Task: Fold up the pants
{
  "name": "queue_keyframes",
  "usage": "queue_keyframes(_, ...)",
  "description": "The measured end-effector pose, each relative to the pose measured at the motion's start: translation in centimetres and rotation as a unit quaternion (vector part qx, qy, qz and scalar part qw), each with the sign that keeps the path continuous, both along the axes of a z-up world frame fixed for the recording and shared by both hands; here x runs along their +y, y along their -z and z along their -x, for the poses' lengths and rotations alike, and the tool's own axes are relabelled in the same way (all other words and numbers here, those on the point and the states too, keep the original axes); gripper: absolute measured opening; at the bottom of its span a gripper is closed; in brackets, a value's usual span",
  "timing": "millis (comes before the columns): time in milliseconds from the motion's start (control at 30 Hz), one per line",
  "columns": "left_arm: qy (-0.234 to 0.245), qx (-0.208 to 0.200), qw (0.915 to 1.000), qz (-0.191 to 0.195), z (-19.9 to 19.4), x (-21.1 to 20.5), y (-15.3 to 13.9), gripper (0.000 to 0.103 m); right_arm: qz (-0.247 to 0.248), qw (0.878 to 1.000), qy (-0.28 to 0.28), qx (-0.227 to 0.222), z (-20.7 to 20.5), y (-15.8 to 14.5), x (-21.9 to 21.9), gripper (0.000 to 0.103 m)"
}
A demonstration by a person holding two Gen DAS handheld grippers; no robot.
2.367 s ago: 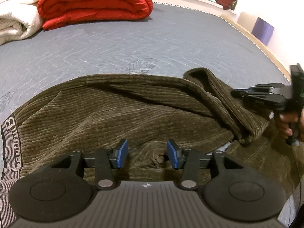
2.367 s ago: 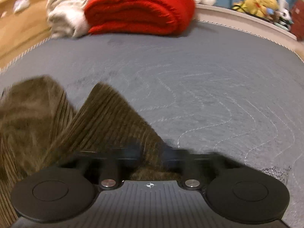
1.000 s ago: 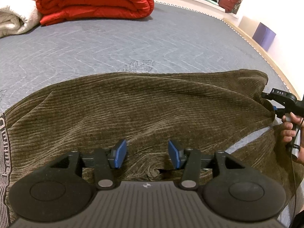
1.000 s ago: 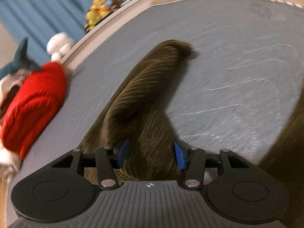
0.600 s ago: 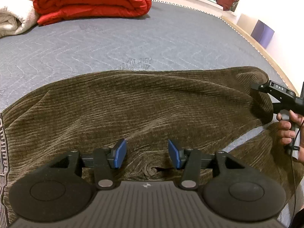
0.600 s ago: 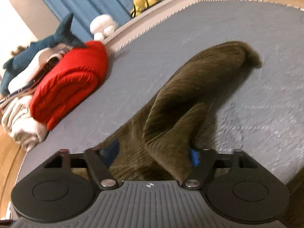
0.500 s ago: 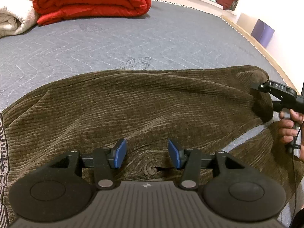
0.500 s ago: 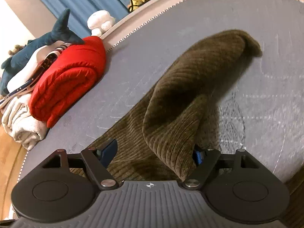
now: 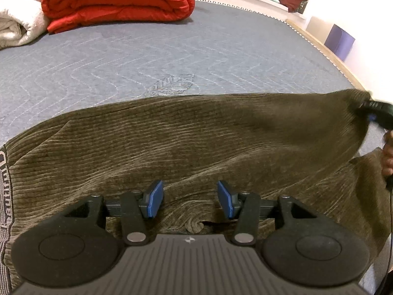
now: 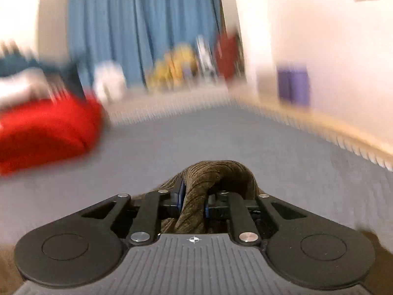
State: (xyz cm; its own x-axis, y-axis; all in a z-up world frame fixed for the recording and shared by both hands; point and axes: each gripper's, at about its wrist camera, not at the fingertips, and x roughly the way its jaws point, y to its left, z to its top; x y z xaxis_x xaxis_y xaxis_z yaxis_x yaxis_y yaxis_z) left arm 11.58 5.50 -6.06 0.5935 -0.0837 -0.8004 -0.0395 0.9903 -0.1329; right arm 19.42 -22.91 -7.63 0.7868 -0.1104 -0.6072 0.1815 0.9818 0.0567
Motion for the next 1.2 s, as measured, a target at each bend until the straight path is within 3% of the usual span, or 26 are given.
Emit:
queue_keyframes(33, 0.000, 0.000, 1.0000, 0.000, 0.0, 0.0, 0.0, 0.054, -0.046, 0.998, 0.017, 0.029, -0.3, 1.1, -1.4, 0.032)
queue_keyframes(100, -0.003, 0.000, 1.0000, 0.001, 0.0, 0.2, 0.0, 0.054, -0.130, 0.989, 0.060, 0.043, -0.5, 2.2, -3.9, 0.037)
queue_keyframes(133, -0.004, 0.000, 1.0000, 0.001, 0.1, 0.3, 0.0, 0.054, -0.172, 0.981, 0.085, 0.033, -0.3, 2.3, -5.6, 0.045)
queue_keyframes(200, -0.006, 0.000, 1.0000, 0.002, 0.0, 0.5, 0.0, 0.055, -0.221, 0.970, 0.106, -0.001, 0.2, 2.0, -7.6, 0.047)
queue_keyframes(333, -0.002, -0.001, 1.0000, 0.004, -0.1, 0.6, -0.1, 0.055, -0.175, 0.975, 0.121, -0.065, 0.6, -0.1, -7.3, 0.051)
queue_keyframes(400, 0.000, -0.002, 1.0000, 0.004, 0.0, 0.6, -0.1, 0.055, -0.176, 0.976, 0.090, -0.086, 0.8, -0.7, -7.0, 0.052)
queue_keyframes(467, 0.000, -0.002, 1.0000, 0.004, -0.1, 0.6, -0.2, 0.055, -0.187, 0.971, 0.056, -0.138, 1.1, -1.5, -7.1, 0.051)
queue_keyframes(567, 0.000, -0.002, 1.0000, 0.004, -0.1, 0.5, -0.1, 0.055, -0.209, 0.955, 0.072, -0.199, 2.1, -2.9, -8.2, 0.053)
queue_keyframes(600, 0.000, -0.002, 1.0000, 0.003, -0.1, 0.4, -0.1, 0.055, -0.224, 0.950, 0.098, -0.196, 2.1, -2.7, -8.8, 0.056)
queue_keyframes(667, 0.000, -0.001, 1.0000, 0.002, -0.1, 0.3, 0.0, 0.055, -0.255, 0.940, 0.173, -0.144, 2.2, -1.0, -10.1, 0.056)
queue_keyframes(767, -0.001, 0.001, 1.0000, 0.001, -0.3, 0.2, 0.0, 0.055, -0.322, 0.906, 0.271, -0.051, 2.9, 2.6, -10.9, 0.055)
queue_keyframes(800, -0.001, 0.001, 1.0000, 0.001, -0.3, 0.2, 0.1, 0.055, -0.326, 0.897, 0.296, -0.036, 3.3, 3.4, -10.5, 0.054)
queue_keyframes(900, 0.001, 0.002, 1.0000, 0.000, -0.4, 0.0, 0.2, 0.055, -0.309, 0.886, 0.345, -0.007, 4.3, 4.7, -8.6, 0.054)
queue_keyframes(967, 0.003, 0.003, 1.0000, 0.000, -0.5, 0.0, 0.3, 0.055, -0.307, 0.889, 0.341, -0.001, 4.3, 5.3, -7.3, 0.055)
queue_keyframes(1100, 0.002, 0.005, 1.0000, -0.001, -0.6, -0.1, 0.5, 0.055, -0.323, 0.907, 0.271, 0.019, 2.0, 7.4, -7.8, 0.066)
queue_keyframes(1167, 0.004, 0.006, 1.0000, -0.002, -0.6, -0.2, 0.6, 0.055, -0.269, 0.931, 0.246, 0.018, 0.1, 8.1, -7.6, 0.063)
queue_keyframes(1200, 0.005, 0.006, 1.0000, -0.002, -0.6, -0.3, 0.6, 0.055, -0.229, 0.943, 0.240, 0.014, -0.2, 7.2, -7.7, 0.053)
